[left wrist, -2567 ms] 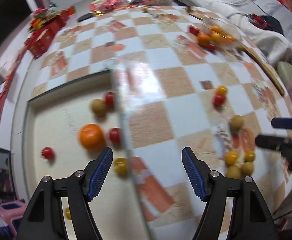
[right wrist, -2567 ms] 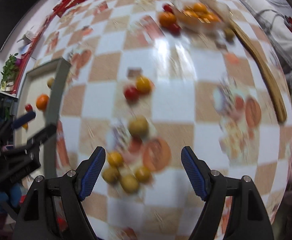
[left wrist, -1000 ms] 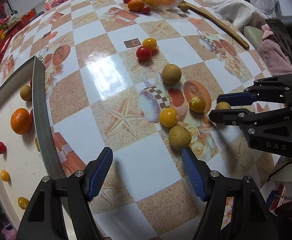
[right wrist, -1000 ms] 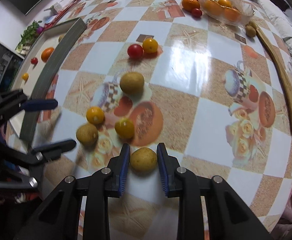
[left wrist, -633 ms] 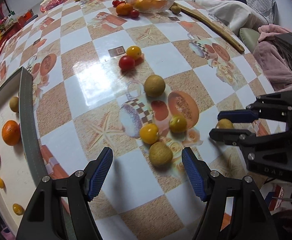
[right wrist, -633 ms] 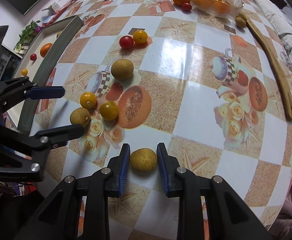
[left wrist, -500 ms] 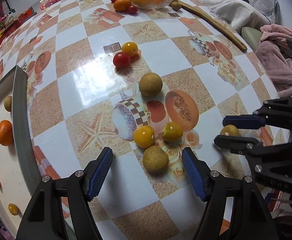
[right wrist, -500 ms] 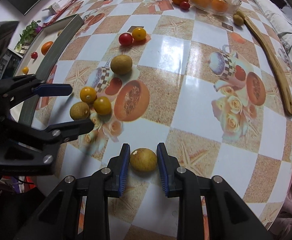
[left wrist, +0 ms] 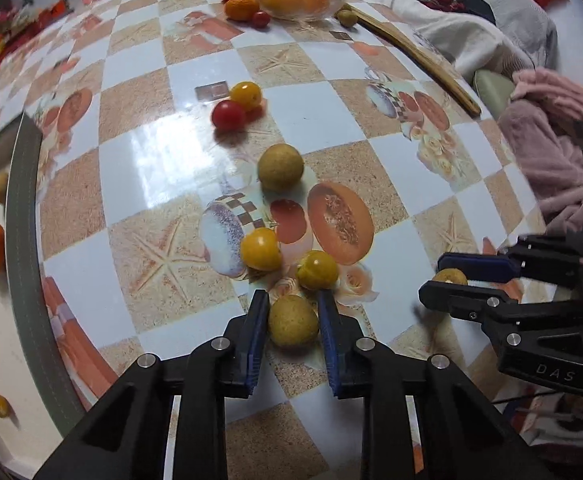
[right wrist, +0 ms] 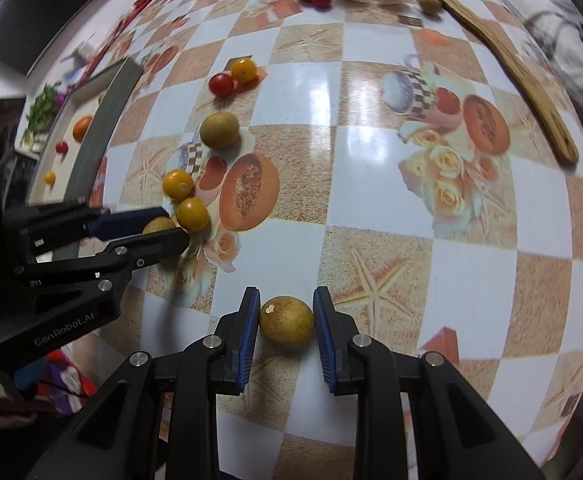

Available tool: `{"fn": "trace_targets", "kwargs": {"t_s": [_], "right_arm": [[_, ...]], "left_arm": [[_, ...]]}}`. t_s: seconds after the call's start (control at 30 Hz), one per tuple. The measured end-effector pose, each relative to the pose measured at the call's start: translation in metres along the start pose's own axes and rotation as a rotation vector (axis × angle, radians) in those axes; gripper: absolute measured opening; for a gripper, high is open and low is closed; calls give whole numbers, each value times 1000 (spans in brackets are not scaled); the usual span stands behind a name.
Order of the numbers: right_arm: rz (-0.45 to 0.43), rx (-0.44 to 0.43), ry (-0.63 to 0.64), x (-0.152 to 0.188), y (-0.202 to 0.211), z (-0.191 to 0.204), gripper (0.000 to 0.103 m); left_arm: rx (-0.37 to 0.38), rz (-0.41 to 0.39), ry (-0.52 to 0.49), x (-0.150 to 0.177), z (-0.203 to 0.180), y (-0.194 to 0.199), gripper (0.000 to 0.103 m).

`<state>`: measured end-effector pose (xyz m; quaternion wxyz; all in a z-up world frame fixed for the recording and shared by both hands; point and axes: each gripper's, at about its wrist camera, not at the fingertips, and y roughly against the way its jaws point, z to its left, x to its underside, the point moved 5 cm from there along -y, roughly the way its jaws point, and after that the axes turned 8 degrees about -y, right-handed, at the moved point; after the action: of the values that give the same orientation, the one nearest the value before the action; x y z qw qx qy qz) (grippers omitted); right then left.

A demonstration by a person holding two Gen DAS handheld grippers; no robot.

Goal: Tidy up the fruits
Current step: 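Grasp a tan fruit with the right tool while the left tool grasps another tan fruit, then carry both tan fruits over the tray and open both tools to drop them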

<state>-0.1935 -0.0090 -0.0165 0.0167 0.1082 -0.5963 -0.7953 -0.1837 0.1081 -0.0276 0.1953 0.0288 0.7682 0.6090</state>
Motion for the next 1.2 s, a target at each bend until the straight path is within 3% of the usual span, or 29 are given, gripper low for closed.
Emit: {"fn": "trace_targets", "kwargs": {"t_s": [0.4,0.67,0.93,1.2], "right_arm": [[-6,-21,-74,-6,4,-2,30],[-22,-45,-41,-29,15,24,30],[-18,-80,78,-62,9,93,30],[21,-144,243,-84,-19,197,30]], "left_arm": [[15,-7,34,2,19,5,27],[5,-69,101,6,40,40,27],[-96,-143,225,34,95,85,27],[-212,-137,378,85,170,105,27]]}}
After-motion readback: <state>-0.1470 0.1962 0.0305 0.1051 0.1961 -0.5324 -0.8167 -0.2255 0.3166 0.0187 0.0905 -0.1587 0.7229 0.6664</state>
